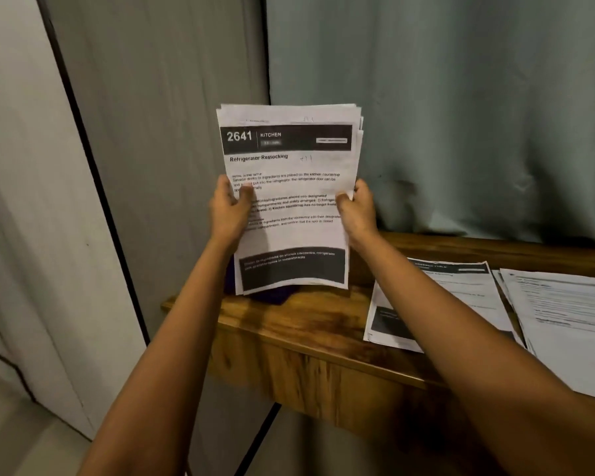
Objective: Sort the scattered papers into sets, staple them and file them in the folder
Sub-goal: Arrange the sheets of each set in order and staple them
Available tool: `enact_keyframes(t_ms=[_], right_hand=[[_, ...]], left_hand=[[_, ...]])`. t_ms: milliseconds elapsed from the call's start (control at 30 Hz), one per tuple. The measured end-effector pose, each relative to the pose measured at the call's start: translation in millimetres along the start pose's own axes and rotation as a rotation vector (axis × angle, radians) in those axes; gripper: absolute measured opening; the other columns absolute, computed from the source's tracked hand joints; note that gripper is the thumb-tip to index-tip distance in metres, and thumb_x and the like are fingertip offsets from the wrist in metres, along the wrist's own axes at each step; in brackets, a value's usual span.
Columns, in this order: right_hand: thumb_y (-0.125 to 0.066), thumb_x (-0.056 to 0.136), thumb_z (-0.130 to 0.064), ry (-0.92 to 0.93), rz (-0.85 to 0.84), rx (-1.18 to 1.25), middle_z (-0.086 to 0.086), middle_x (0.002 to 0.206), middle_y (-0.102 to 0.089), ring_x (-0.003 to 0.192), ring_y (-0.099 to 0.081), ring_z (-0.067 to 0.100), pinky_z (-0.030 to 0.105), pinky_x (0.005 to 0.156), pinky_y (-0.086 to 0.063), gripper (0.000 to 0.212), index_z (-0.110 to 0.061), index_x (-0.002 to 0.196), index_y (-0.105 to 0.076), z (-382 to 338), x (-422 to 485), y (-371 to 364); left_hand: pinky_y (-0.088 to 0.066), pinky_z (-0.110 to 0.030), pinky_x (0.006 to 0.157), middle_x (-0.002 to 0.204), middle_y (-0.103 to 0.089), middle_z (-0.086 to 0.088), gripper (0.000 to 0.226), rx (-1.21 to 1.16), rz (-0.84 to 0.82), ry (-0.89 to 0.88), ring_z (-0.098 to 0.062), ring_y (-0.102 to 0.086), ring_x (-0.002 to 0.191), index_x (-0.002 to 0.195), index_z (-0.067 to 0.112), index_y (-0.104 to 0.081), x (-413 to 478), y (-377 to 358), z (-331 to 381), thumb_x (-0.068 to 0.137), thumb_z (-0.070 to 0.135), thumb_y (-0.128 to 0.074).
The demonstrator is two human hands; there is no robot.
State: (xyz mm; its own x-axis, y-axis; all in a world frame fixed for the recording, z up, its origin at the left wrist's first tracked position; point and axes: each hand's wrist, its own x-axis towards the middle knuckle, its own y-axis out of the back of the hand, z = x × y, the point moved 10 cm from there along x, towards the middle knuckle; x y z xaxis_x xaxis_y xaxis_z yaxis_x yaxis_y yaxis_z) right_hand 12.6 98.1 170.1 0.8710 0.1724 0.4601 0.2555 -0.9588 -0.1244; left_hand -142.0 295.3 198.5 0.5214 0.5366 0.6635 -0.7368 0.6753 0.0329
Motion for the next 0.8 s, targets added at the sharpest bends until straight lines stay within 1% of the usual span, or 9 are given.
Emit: enact_keyframes(t_ms=[67,133,233,333,433,600,700,767,800], right_hand=[[-0.047,0.097,-0.007,0.024,-0.031,-0.066,0.007,0.117,-0.062,0.106,-0.061,0.024,0.044,0.091,-0.052,0.018,-0.017,0.111,-0.05,6,-3,-4],[-0.044,0.099,-0.01,0.002,-0.068,-0.141,0.008,0.122,-0.059,0.11,-0.058,0.026,0.048,0.095,-0.049,0.021,-0.012,0.119,-0.047,23,-11,-6],[-0.042,0.1,-0.013,-0.027,-0.138,-0.213,0.011,0.129,-0.056,0.116,-0.055,0.027,0.05,0.098,-0.046,0.026,-0.007,0.126,-0.043,47,-23,-9],[-0.04,0.101,-0.013,-0.026,-0.174,-0.243,0.014,0.132,-0.054,0.12,-0.053,0.029,0.05,0.1,-0.044,0.028,-0.004,0.128,-0.043,56,-26,-12],[-0.039,0.101,-0.009,0.01,-0.133,-0.237,0.015,0.129,-0.057,0.118,-0.054,0.029,0.045,0.1,-0.045,0.027,-0.001,0.125,-0.048,45,-18,-10],[-0.04,0.1,-0.01,-0.014,-0.058,-0.207,0.013,0.126,-0.059,0.115,-0.056,0.028,0.046,0.098,-0.047,0.026,-0.004,0.123,-0.05,46,-9,-3],[-0.042,0.1,-0.009,-0.042,-0.073,-0.238,0.014,0.127,-0.058,0.117,-0.055,0.029,0.045,0.098,-0.046,0.025,-0.002,0.122,-0.05,68,-23,-1],[-0.043,0.1,-0.008,-0.053,-0.078,-0.254,0.014,0.128,-0.058,0.117,-0.055,0.029,0.043,0.097,-0.047,0.024,-0.002,0.122,-0.051,79,-31,1],[-0.042,0.1,-0.009,-0.065,-0.079,-0.257,0.013,0.128,-0.058,0.118,-0.055,0.029,0.042,0.097,-0.047,0.025,-0.003,0.123,-0.051,83,-34,2]], left_hand=[[-0.057,-0.027,0.078,0.103,-0.059,0.01,0.011,-0.004,-0.017,-0.043,-0.004,-0.065,0.092,0.104,0.022,-0.042,-9,-4,-6,0.098,0.024,-0.051],[-0.054,-0.015,0.074,0.107,-0.059,0.008,0.026,0.037,-0.019,-0.039,0.008,-0.062,0.088,0.112,0.014,-0.037,-23,-5,-25,0.096,0.028,-0.051],[-0.052,-0.012,0.072,0.117,-0.059,-0.001,0.037,0.1,-0.015,0.023,-0.001,-0.061,0.094,0.12,0.007,-0.036,-44,-2,-65,0.096,0.031,-0.051],[-0.055,-0.023,0.074,0.12,-0.058,-0.003,0.034,0.133,-0.017,0.072,-0.007,-0.062,0.095,0.121,0.004,-0.037,-51,-2,-86,0.098,0.027,-0.049],[-0.055,-0.03,0.077,0.12,-0.059,-0.006,0.025,0.136,0.019,0.049,-0.013,-0.061,0.097,0.115,0.008,-0.041,-41,0,-76,0.099,0.026,-0.047],[-0.054,-0.021,0.073,0.114,-0.06,-0.002,0.018,0.142,0.003,0.002,-0.004,-0.061,0.092,0.112,0.012,-0.04,-36,-2,-66,0.101,0.026,-0.045],[-0.047,-0.008,0.061,0.11,-0.059,-0.004,0.018,0.214,0.005,0.053,0.0,-0.057,0.083,0.11,0.006,-0.04,-57,-4,-93,0.103,0.022,-0.039],[-0.044,-0.009,0.059,0.111,-0.06,-0.01,0.023,0.266,0.01,0.094,-0.006,-0.057,0.08,0.114,-0.001,-0.04,-71,-5,-108,0.103,0.02,-0.038],[-0.044,-0.016,0.061,0.113,-0.061,-0.013,0.026,0.291,0.008,0.101,-0.012,-0.058,0.082,0.115,-0.002,-0.04,-75,-5,-113,0.103,0.02,-0.038]])
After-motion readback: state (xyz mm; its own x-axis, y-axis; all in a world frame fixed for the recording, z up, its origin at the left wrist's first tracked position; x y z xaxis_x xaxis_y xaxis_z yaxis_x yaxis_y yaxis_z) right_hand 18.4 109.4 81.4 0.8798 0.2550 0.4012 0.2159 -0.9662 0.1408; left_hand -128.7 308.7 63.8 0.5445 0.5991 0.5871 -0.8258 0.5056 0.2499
